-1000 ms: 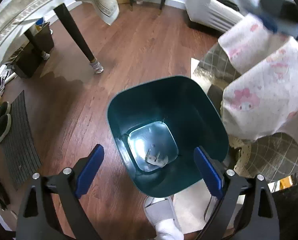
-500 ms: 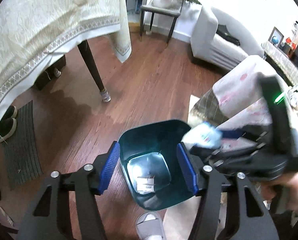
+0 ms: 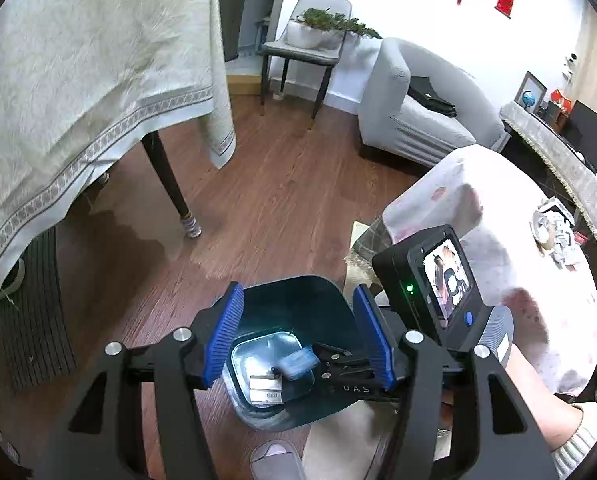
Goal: Collect trash
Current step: 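Open the left tool over the bin while the right tool releases the wipes pack, then move the left tool back to the table and grasp the foil ball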
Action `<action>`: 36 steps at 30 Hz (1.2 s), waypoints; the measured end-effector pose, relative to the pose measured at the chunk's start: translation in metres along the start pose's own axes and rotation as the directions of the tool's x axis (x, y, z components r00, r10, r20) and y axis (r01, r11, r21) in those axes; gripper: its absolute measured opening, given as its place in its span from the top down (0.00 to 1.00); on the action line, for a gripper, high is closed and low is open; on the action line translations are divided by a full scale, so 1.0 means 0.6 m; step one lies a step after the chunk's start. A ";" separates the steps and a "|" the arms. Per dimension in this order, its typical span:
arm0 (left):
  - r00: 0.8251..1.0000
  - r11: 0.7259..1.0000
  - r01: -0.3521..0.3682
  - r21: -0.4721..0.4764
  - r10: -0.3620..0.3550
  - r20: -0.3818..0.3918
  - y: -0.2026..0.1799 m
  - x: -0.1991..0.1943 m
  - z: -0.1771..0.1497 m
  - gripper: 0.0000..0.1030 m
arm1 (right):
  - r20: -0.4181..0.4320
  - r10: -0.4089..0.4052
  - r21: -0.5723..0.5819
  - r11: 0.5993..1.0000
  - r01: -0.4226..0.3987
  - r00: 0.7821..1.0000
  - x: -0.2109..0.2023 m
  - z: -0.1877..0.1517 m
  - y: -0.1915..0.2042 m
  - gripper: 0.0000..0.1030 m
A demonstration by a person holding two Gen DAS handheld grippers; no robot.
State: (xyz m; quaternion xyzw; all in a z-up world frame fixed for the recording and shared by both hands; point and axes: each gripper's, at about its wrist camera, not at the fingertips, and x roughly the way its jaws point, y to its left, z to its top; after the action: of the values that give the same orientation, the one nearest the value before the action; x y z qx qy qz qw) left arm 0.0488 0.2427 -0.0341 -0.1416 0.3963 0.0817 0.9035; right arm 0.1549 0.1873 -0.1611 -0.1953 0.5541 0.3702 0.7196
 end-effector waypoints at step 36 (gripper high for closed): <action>0.977 0.975 0.138 0.177 -0.163 0.139 -0.255 -0.030 0.073 0.25 | 0.472 -0.158 0.147 0.984 0.099 0.867 -0.414 -0.147 -0.213 0.21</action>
State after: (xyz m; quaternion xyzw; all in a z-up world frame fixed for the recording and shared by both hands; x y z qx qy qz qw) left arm 0.1069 0.1112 0.0368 -0.0888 0.3195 -0.0100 0.9434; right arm 0.1653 -0.0350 0.0295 -0.0905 0.3640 0.3249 0.8682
